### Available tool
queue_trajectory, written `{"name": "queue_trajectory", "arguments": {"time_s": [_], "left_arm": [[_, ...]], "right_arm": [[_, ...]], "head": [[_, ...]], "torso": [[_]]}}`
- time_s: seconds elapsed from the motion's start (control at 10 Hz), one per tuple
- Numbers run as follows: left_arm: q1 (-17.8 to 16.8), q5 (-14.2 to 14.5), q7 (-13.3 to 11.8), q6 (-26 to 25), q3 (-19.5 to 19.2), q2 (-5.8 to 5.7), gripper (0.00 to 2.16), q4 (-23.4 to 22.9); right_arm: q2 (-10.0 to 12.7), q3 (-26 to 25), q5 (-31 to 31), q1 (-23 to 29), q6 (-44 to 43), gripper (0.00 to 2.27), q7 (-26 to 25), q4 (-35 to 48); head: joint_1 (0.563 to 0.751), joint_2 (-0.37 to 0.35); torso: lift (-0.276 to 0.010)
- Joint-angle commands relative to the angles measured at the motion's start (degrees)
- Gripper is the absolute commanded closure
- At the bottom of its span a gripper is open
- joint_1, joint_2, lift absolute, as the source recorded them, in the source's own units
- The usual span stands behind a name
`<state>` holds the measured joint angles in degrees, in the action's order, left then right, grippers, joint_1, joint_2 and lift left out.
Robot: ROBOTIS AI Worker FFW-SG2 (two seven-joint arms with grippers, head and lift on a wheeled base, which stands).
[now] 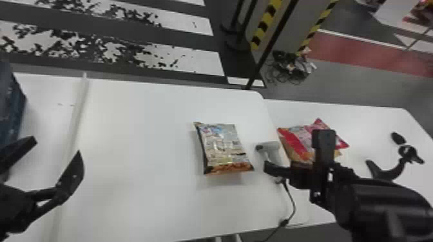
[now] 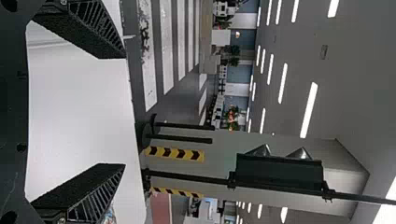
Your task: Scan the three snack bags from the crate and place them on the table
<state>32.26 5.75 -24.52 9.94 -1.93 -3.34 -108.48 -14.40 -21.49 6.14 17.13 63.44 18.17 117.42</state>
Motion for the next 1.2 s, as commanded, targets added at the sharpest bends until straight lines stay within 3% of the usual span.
{"name": "queue_trajectory", "arguments": {"time_s": [0.0,0.3,0.7,0.8,0.9,1.1], "left_arm": [[0.0,0.06,0.08,0.47,0.0,0.09,0.04,0.99],[-0.18,-0.03,0.17,2.05,0.0,0.18,0.04,3.18],[-0.18,0.06,0.08,4.16,-0.09,0.18,0.04,5.38],[-0.18,0.14,0.08,4.87,-0.18,0.18,0.04,5.82],[-0.18,0.23,0.08,5.39,-0.26,0.18,0.04,6.35],[-0.62,0.67,0.08,5.92,-0.35,0.09,0.04,6.96]], "right_arm": [[-1.69,-0.39,0.27,-3.33,1.03,0.12,1.78,-5.89],[-4.24,0.31,0.62,-8.34,-2.31,0.12,3.98,-16.0],[-7.31,4.97,-2.1,-14.06,-6.17,0.21,5.3,-26.63],[-8.19,6.28,-2.89,-15.29,-7.23,0.39,5.74,-29.0],[-8.63,7.25,-3.77,-16.52,-7.93,0.72,6.53,-31.29],[-8.81,8.39,-5.44,-18.36,-8.63,2.03,6.7,-34.19]], "head": [[0.695,-0.349],[0.695,-0.35],[0.695,-0.35],[0.695,-0.35],[0.695,-0.35],[0.695,-0.35]], "torso": [[-0.062],[-0.062],[-0.062],[-0.062],[-0.062],[-0.062]]}}
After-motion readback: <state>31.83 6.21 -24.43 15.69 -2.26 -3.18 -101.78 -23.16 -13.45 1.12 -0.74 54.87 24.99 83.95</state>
